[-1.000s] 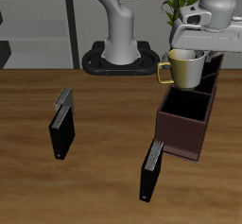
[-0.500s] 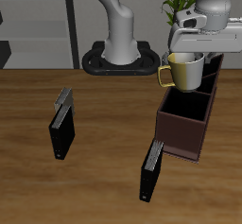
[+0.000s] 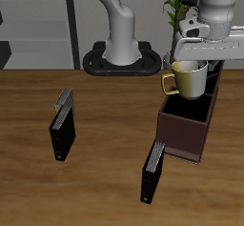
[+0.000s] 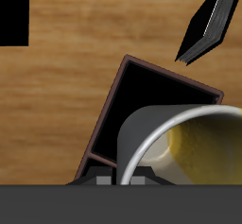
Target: Place the white-yellow mug into the left desk caddy's right compartment and place the left black book into the left desk caddy's back compartment and place the right black book into the left desk caddy's front compartment
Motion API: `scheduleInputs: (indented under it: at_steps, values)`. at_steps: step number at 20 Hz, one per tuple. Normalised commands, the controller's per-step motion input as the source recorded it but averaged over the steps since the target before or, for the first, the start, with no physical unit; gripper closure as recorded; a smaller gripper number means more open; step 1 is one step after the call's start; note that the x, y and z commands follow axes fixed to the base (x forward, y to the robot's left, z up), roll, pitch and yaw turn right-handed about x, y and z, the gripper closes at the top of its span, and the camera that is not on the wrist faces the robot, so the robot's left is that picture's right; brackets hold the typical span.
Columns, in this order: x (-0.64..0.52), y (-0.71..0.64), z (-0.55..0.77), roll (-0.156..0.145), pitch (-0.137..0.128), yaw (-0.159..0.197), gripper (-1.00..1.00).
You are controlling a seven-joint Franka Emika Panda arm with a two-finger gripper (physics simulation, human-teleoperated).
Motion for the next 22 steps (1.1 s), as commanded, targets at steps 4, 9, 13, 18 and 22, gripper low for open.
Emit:
scheduleInputs:
  at_steps: [4, 9, 13, 18, 22]
  values:
    - [0.07, 0.04, -0.20, -0.010, 0.034, 0.022, 1.00]
    - [0.05, 0.04, -0.13, -0.002, 0.024, -0.007, 1.00]
    - [0.09, 0.00, -0.12, -0.008, 0.019, 0.003, 1.00]
    - [0.08, 0.03, -0.25, -0.024, 0.042, 0.088, 1.00]
    - [-0.10, 0.02, -0.22, -0.032, 0.047, 0.187, 1.00]
